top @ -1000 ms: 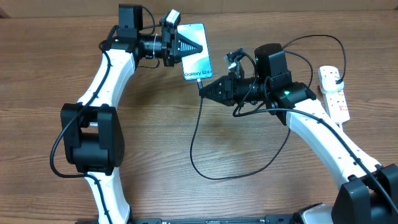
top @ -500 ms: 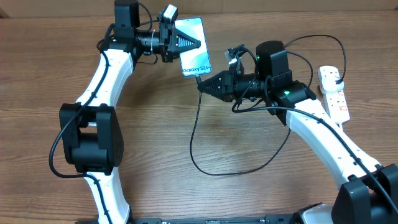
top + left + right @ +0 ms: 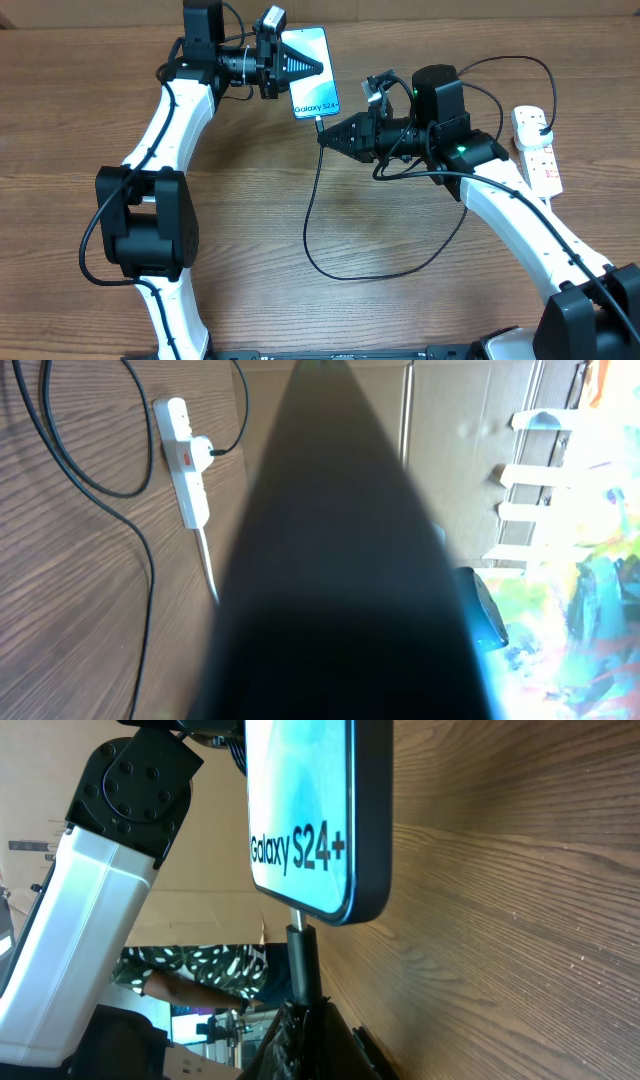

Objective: Plug charger to phone and switch on socket
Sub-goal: 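Push the plug up into the phone's bottom port with the right gripper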

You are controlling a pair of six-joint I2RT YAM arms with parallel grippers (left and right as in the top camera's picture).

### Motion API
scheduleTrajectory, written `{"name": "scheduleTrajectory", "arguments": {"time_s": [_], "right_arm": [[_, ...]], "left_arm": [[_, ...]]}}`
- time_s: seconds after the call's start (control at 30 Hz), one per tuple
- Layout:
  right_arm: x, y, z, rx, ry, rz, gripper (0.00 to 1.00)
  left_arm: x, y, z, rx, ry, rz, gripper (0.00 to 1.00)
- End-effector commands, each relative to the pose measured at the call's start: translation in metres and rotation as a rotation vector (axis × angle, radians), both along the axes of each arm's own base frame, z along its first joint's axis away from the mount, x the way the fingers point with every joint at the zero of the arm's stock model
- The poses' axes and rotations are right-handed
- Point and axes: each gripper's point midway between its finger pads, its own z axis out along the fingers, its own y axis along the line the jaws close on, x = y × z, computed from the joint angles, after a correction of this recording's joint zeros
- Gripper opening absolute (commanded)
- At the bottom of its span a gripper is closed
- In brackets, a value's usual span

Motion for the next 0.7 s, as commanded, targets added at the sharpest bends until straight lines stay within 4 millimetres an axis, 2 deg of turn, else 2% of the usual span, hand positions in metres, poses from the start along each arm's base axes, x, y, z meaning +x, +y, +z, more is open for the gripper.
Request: {"name": "scheduleTrajectory", "arguments": {"time_s": [0.0, 0.33, 0.67], "right_arm": [[0.018, -0.009, 0.0, -0.029, -0.036, -0.076, 0.04], [0.026, -0.011, 0.007, -0.004, -0.029, -0.117, 0.04], [0.031, -0.013, 0.005, -0.012, -0.021, -0.146, 0.04]], "left_arm": [[-0.017, -0.008, 0.014, -0.05, 0.011, -0.095, 0.04], [-0.016, -0.008, 0.015, -0.051, -0.003, -0.096, 0.04], [-0.016, -0.009, 0.015, -0.052, -0.011, -0.098, 0.04]]}}
